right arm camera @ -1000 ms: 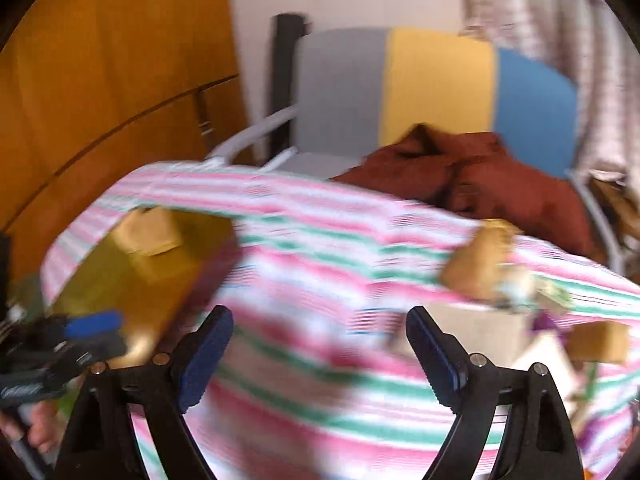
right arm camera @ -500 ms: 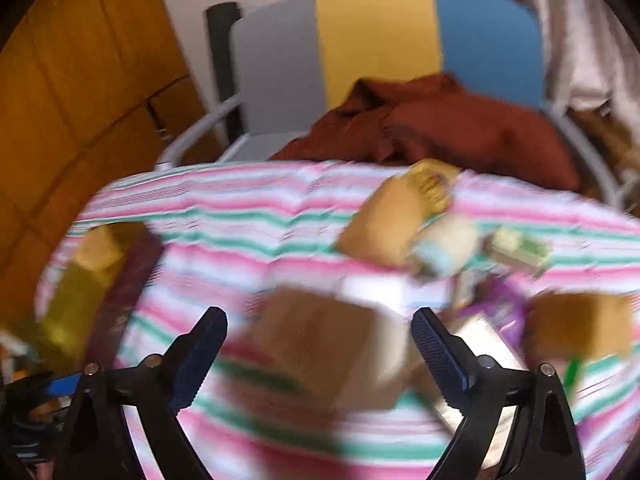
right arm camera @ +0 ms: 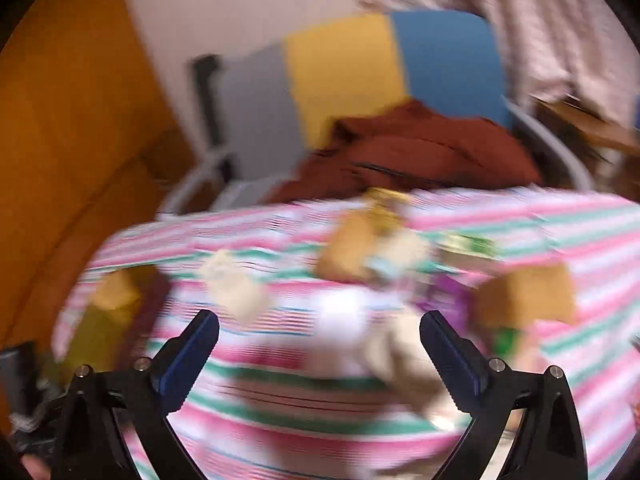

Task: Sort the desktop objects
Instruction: 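Return both tools to the items on the table, then grasp a cream box with the left tool while the right tool grasps a printed box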

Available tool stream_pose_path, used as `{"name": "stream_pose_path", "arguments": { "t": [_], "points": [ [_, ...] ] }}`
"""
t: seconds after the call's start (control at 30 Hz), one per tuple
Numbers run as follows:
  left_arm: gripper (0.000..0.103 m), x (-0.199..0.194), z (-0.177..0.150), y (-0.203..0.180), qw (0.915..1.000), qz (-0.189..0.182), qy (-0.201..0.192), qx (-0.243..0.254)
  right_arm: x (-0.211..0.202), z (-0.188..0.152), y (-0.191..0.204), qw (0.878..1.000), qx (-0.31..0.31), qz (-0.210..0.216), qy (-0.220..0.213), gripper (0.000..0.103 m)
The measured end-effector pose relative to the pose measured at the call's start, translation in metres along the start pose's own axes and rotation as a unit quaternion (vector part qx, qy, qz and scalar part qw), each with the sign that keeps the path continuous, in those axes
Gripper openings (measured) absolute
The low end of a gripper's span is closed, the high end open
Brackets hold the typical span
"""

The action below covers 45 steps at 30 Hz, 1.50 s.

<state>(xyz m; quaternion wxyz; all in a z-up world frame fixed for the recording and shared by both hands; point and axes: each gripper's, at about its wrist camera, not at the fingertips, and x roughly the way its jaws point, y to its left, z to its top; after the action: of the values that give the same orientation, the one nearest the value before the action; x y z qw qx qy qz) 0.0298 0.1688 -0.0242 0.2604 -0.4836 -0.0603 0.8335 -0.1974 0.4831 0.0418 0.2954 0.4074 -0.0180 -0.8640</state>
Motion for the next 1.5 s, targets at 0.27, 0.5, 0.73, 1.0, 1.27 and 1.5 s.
{"name": "stream_pose_path", "arguments": {
  "t": [0.27, 0.5, 0.73, 1.0, 1.27, 1.5],
  "points": [
    [0.053, 0.013, 0.007, -0.009, 0.9998, -0.002, 0.018, 0.005, 0.045, -0.007, -0.015, 0.984, -0.068, -0.132, 0.103, 0.100],
    [0.053, 0.023, 0.024, -0.010, 0.9997, 0.006, 0.016, -0.016, 0.059, -0.014, -0.037, 0.980, -0.028, -0.116, 0.159, 0.057],
    [0.057, 0.055, 0.072, -0.024, 0.9977, 0.039, 0.016, -0.053, 0.061, -0.021, -0.027, 0.981, -0.010, -0.092, 0.173, 0.053],
    [0.064, 0.091, 0.121, -0.037, 0.9917, 0.064, 0.024, -0.109, 0.061, -0.021, -0.024, 0.981, -0.010, -0.077, 0.177, 0.053],
    [0.073, 0.128, 0.154, -0.046, 0.9803, 0.143, 0.053, -0.126, 0.064, -0.021, -0.022, 0.982, -0.004, -0.064, 0.179, 0.053],
    [0.074, 0.154, 0.160, -0.052, 0.9778, 0.153, 0.072, -0.124, 0.064, -0.019, -0.022, 0.982, 0.002, -0.055, 0.178, 0.053]
  ]
}}
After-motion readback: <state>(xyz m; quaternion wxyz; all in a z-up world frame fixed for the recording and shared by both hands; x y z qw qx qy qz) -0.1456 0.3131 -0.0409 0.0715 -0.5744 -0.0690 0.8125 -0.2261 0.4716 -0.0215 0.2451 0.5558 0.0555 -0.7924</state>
